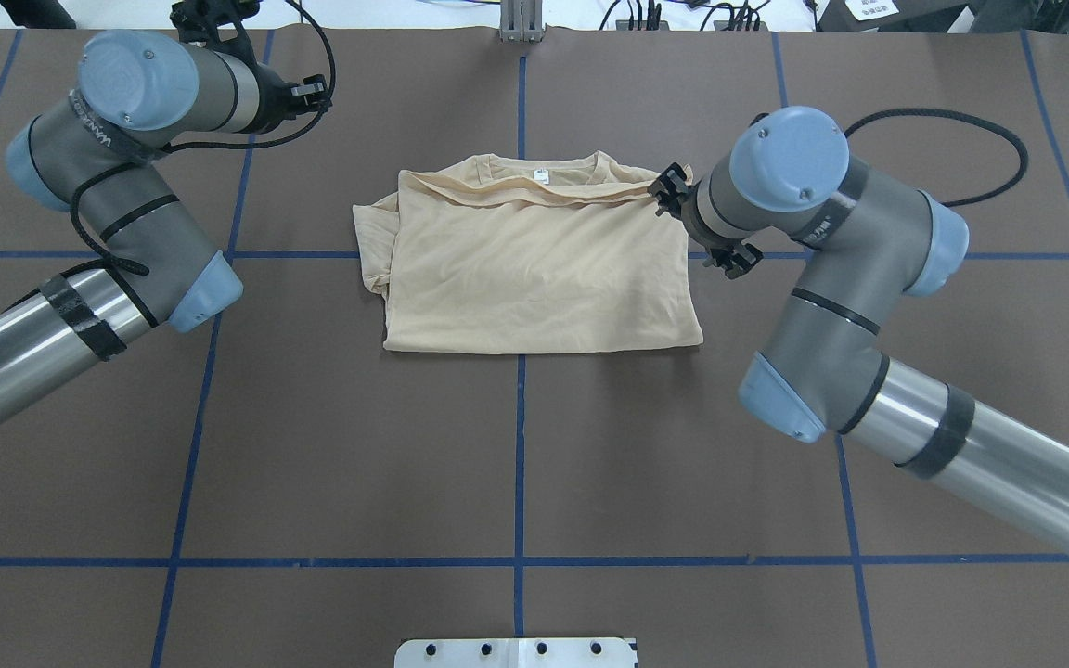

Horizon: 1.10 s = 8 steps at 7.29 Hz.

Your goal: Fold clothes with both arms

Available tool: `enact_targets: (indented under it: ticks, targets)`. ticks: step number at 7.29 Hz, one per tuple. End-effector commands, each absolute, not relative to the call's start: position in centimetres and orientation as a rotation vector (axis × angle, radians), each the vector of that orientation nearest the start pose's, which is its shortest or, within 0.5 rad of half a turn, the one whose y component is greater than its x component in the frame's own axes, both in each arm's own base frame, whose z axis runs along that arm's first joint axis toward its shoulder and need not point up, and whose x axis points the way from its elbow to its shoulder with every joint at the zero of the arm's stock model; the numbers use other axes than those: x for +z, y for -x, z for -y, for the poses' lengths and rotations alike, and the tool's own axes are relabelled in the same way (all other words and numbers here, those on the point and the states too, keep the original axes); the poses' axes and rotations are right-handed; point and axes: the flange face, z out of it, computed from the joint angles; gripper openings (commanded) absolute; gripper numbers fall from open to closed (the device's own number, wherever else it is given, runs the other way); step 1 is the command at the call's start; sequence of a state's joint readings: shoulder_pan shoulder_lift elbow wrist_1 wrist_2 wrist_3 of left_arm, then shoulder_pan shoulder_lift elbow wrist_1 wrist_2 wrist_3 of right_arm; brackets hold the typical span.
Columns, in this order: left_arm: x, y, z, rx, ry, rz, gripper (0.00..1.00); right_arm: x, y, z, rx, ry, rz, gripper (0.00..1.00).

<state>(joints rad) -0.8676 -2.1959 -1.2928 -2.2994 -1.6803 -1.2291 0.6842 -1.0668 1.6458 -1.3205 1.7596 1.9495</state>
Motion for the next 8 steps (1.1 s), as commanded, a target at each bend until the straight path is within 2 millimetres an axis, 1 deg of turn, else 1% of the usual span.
enact_targets:
  ticks: [1,2,3,4,5,6,7,8]
  targets:
    - [34.1,-39.1,65.3,-0.413,-0.530,-0.934,0.51,33.3,45.7,47.9,1.005,0.141,0.858,0.85]
    - [34.9,-39.1,65.1,-0.410,-0.527,-0.928,0.51,33.6,47.1,46.8,1.012,0.162,0.846,0.85]
    - [35.0,-39.1,65.1,-0.400,-0.533,-0.919,0.51,34.2,47.6,46.2,1.003,0.168,0.832,0.84]
    - [34.9,-39.1,65.2,-0.400,-0.534,-0.920,0.51,35.5,48.1,45.2,0.995,0.177,0.810,0.84]
    - [35.2,-39.2,65.1,-0.398,-0.532,-0.915,0.51,36.2,49.2,44.0,0.977,0.173,0.796,0.83]
    - [35.2,-39.1,65.1,-0.399,-0.532,-0.917,0.51,36.4,49.3,44.1,0.979,0.170,0.791,0.80]
    - [35.3,-39.1,65.0,-0.400,-0.531,-0.916,0.51,35.9,49.4,44.2,0.980,0.169,0.799,0.72]
    - [35.5,-39.0,65.1,-0.401,-0.532,-0.912,0.51,35.7,49.4,44.2,0.988,0.173,0.802,0.30]
